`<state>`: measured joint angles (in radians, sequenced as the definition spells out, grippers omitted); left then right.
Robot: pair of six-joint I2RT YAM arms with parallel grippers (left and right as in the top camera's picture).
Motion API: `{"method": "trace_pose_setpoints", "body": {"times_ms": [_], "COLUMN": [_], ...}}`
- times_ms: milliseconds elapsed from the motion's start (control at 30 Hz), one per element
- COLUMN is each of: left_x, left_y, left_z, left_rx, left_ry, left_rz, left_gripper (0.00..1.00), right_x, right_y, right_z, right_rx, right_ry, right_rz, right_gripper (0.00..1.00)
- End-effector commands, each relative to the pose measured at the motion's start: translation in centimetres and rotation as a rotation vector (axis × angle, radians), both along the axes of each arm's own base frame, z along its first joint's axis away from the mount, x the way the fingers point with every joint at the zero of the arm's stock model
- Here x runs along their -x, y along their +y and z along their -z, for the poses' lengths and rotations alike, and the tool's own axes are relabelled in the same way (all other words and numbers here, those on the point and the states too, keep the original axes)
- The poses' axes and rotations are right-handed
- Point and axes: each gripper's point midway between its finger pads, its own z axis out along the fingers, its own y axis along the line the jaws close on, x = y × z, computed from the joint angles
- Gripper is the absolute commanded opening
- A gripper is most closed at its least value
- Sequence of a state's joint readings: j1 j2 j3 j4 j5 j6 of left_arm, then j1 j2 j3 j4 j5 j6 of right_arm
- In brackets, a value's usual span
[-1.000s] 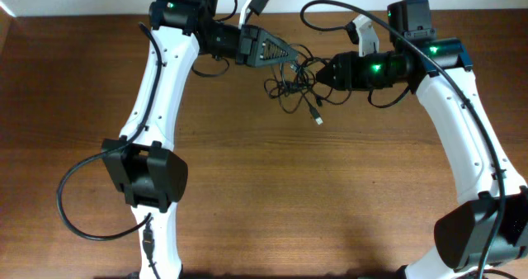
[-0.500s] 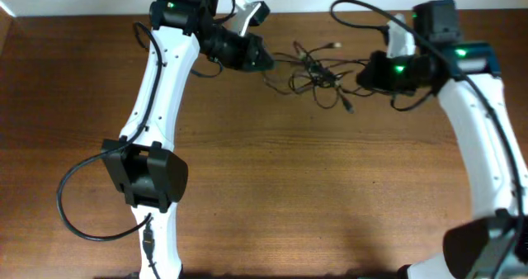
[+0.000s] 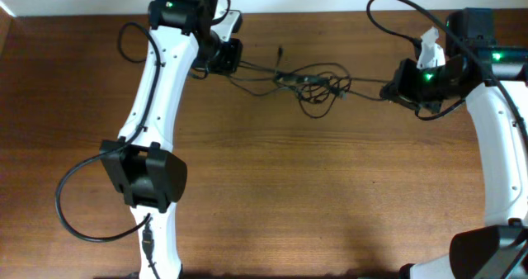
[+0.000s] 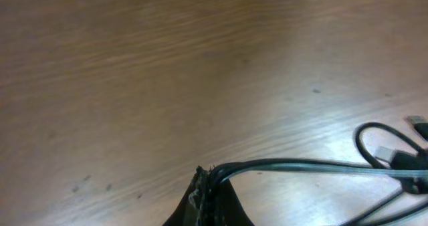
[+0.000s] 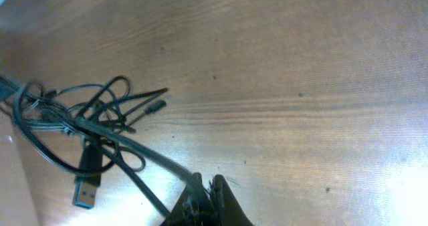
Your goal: Untangle cables
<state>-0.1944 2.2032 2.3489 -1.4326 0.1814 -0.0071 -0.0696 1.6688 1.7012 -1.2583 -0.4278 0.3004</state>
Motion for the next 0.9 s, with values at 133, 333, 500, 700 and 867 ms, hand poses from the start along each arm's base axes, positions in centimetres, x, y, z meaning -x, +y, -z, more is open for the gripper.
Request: {"method": "trace_pose_setpoints", "body": {"times_ms": [133, 333, 500, 700, 867], "left_x": [0.7, 1.8, 2.8, 3.8, 4.5], "left_y": [7.0, 3.4, -3.5, -6.6, -7.5], "left_z": [-0.2, -1.4, -7.6, -13.3, -14.5], "left_rx": [0.006, 0.206, 0.718, 1.070, 1.142], "left_ry": [0.046, 0.051, -0.059, -0.116, -0.101], "left_rz": [-0.016, 0.130, 0.352, 0.449, 0.468], "left_gripper": [0.00, 0.00, 0.00, 0.00, 0.00], "right_x": [1.1, 1.3, 0.3, -0.8, -2.5], "right_y": [0.9, 7.4, 9.9, 11.2, 13.0], "right_z": [0.1, 2.6, 1.5, 0.9, 1.8], "right_rx": [0.101, 0.097, -0.029, -0.103, -0.183], "right_ry": [0.005, 0.063, 0.000, -0.039, -0.047], "right_rz": [-0.057, -0.198, -0.245, -0.258, -0.273], "right_gripper": [0.04, 0.04, 0.71, 0.83, 0.75]}}
